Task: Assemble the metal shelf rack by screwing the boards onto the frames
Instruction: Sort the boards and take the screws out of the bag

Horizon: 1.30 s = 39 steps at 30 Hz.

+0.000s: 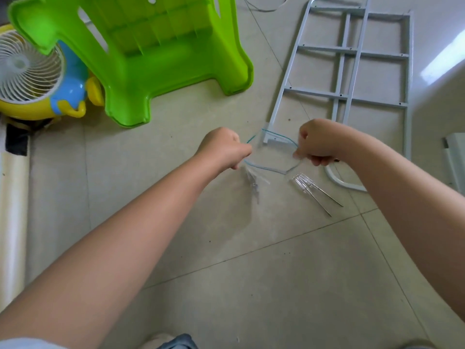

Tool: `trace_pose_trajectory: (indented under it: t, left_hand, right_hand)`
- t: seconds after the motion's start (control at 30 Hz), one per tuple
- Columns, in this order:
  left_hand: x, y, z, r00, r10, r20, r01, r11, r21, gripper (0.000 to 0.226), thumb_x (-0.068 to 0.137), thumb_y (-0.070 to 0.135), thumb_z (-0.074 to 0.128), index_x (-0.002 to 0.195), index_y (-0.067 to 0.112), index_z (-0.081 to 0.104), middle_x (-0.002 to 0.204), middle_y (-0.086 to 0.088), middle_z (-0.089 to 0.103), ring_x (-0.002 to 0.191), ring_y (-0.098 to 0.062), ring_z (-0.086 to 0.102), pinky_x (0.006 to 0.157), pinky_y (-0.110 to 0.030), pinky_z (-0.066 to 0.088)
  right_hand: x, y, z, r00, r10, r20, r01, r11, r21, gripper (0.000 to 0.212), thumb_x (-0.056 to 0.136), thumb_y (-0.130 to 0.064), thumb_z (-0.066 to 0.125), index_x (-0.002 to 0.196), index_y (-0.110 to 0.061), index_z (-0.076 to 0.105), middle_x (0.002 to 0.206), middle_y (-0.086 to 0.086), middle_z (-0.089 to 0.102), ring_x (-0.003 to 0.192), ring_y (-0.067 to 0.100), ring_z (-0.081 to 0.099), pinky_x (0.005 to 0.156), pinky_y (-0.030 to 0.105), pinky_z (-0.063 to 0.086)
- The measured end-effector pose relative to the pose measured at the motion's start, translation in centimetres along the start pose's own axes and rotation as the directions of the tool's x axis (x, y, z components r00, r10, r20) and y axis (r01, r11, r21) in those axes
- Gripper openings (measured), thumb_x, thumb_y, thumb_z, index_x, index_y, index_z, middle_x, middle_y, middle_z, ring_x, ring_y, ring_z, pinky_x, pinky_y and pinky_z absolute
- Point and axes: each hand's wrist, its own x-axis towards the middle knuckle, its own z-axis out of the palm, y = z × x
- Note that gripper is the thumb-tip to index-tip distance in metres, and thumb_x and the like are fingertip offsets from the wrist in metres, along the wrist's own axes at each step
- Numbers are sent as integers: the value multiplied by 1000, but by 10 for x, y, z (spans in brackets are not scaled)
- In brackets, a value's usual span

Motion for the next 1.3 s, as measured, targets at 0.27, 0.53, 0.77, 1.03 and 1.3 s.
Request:
trace_pose_trajectory:
  t: [0.27,0.53,0.77,1.03,1.3]
  left_hand:
    - [-4,11,-18,977,88,194,-99,994,46,39,82,2,43,115,21,49,94,-6,53,53,-13,51,46,-20,29]
    - [-4,-6,-23,836,-49,547,14,998,69,61,79,-14,22,106,24,61,115,-6,60,33,-5,50,33,-10,32]
    - [16,-56,-3,872,-197,448,151,979,136,46,87,-15,26,81,12,63,61,-2,55,48,-9,55,44,-15,47]
    - [33,-91,-13,982,-119,150,95,983,159,47,88,-8,35,127,11,53,119,-14,52,92,-25,53,66,-25,42]
    - [17,-90,-3,934,250,-256,-174,942,288,29,88,18,44,103,8,66,104,-13,66,97,-29,59,79,-29,43]
  right_hand:
    - [8,7,-12,1000,-13,-6,14,978,208,20,89,-3,53,71,-7,46,59,8,49,45,17,49,33,12,36]
    - [0,3,-10,973,-153,176,94,948,304,18,87,-1,52,71,-8,49,54,7,47,32,8,45,34,12,34]
    - [-4,3,3,875,-271,400,123,926,358,24,92,-24,48,112,-10,52,81,9,62,70,19,62,51,26,54]
    - [36,39,94,966,-102,238,169,946,-278,59,88,-25,58,139,-14,32,136,13,42,113,28,49,94,37,43]
    - [38,43,150,948,-317,36,299,841,-451,33,88,-19,53,120,-13,51,120,11,46,112,29,45,77,31,42]
